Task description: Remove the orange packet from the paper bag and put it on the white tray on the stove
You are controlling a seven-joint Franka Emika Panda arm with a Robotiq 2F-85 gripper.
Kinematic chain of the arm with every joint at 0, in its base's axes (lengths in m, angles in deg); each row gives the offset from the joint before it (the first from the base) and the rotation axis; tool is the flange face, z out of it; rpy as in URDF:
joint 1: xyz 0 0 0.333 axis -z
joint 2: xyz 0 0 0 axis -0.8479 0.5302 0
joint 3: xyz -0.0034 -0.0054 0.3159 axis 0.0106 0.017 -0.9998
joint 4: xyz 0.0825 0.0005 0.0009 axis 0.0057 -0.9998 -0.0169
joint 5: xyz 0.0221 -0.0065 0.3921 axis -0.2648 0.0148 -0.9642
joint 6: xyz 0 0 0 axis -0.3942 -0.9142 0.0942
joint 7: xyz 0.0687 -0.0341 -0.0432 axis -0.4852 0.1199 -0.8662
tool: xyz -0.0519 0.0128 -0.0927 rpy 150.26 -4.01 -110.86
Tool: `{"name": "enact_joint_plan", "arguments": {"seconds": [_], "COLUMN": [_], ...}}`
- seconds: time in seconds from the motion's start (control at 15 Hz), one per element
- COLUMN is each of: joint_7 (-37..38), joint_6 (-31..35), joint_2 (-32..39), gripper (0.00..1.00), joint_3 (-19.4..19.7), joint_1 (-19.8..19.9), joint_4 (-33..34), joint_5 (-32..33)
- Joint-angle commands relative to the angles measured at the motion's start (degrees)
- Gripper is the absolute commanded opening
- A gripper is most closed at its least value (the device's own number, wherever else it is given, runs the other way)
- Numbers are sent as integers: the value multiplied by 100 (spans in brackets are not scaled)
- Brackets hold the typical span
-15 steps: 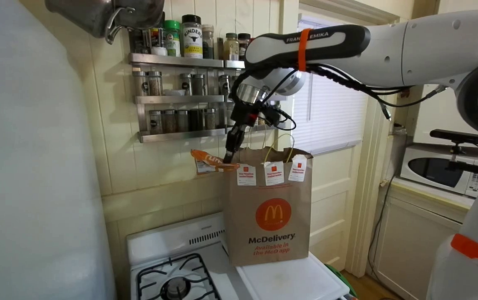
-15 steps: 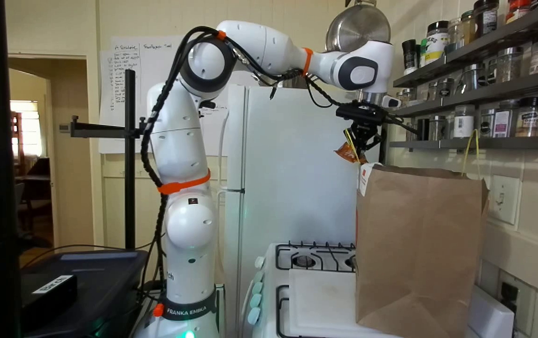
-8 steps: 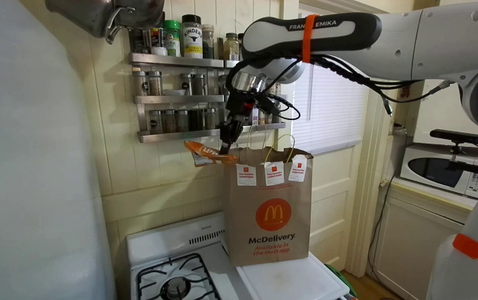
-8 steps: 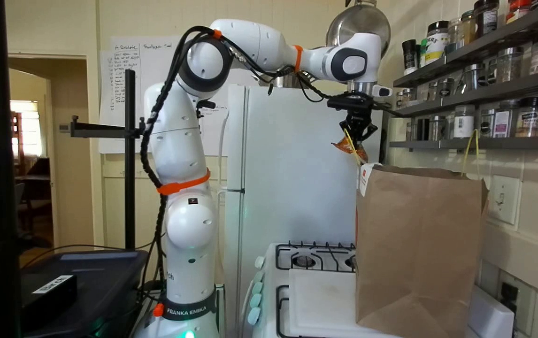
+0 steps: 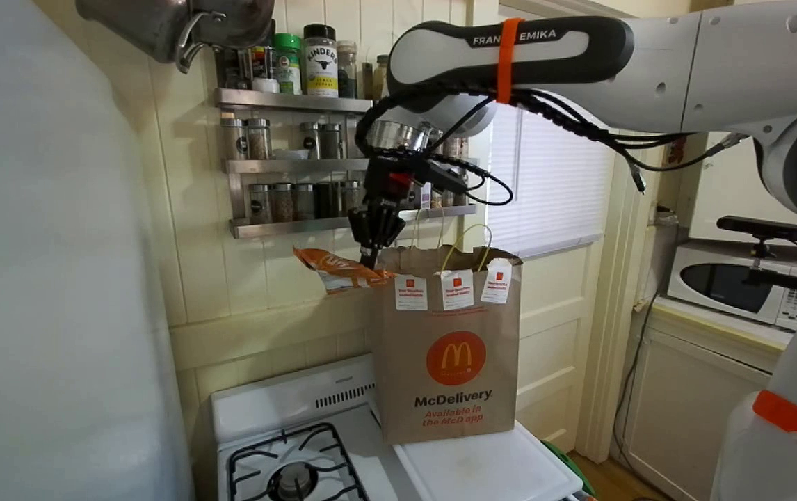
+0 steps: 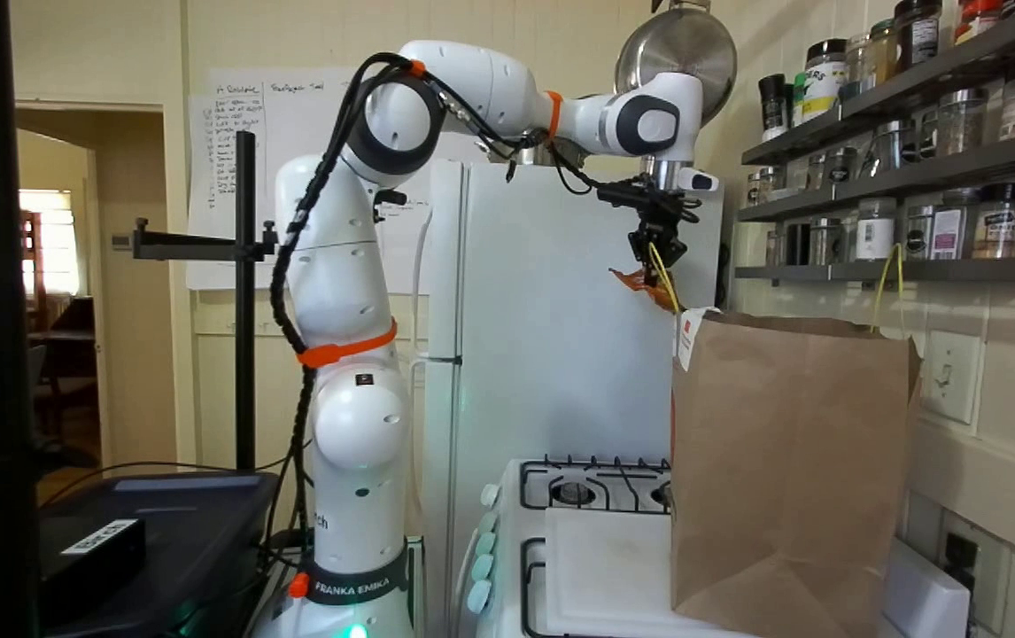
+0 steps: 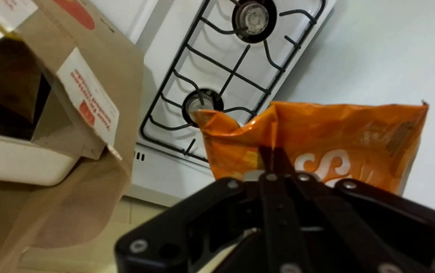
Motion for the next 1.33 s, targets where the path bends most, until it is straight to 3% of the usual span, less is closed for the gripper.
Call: {"name": "enact_joint_plan", "arguments": {"seconds": [0.0,0.4,0.6,1.27], "joint_7": [935,2114,2384,1814], "joint_6": [-414,-1137,-1050,-703], "joint_2": [18,-125,-362,-903], "gripper": [0,0,0,0], "joint_3": [-190,-414,-415,-469], "joint_1": [-39,-49,5,-10], "joint_4": [155,-126,-600,-2134], "joint_5": [106,70,106,887]}}
